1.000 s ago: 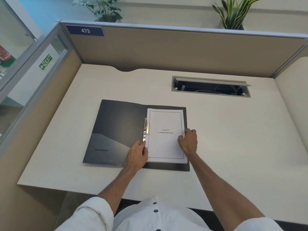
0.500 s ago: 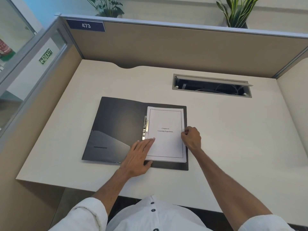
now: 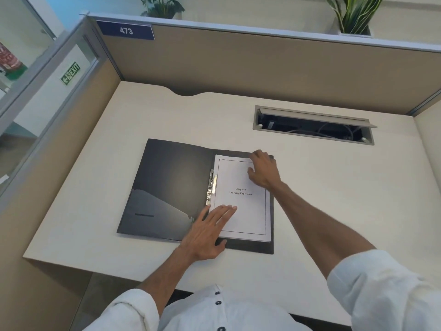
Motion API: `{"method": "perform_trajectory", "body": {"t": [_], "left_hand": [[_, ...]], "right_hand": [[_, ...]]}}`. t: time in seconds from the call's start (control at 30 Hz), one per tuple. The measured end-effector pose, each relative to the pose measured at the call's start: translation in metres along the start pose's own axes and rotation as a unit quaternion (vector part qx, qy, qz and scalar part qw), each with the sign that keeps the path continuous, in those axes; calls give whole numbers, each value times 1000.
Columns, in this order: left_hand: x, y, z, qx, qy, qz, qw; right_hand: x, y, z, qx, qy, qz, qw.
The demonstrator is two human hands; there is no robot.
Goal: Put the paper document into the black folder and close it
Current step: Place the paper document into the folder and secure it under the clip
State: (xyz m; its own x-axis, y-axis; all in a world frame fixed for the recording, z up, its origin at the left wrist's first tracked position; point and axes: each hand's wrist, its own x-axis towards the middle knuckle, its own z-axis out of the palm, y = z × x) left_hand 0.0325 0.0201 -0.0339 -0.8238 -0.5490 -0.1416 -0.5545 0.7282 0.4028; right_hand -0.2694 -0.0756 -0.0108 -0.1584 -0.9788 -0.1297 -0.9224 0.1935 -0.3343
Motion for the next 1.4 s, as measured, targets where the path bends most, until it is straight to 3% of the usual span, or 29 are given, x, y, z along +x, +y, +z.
{"method": "perform_trajectory", "body": {"t": [0.17, 0.63, 1.4], "left_hand": [[11, 0, -2, 6, -17, 13, 1000], [19, -7, 7, 33, -71, 30, 996], [18, -8, 14, 24, -57, 36, 997]], "right_hand": [[28, 3, 8, -38, -36, -22, 998], [39, 1, 24, -15, -5, -4, 1000], [31, -2, 21, 11, -6, 1, 1000]]}}
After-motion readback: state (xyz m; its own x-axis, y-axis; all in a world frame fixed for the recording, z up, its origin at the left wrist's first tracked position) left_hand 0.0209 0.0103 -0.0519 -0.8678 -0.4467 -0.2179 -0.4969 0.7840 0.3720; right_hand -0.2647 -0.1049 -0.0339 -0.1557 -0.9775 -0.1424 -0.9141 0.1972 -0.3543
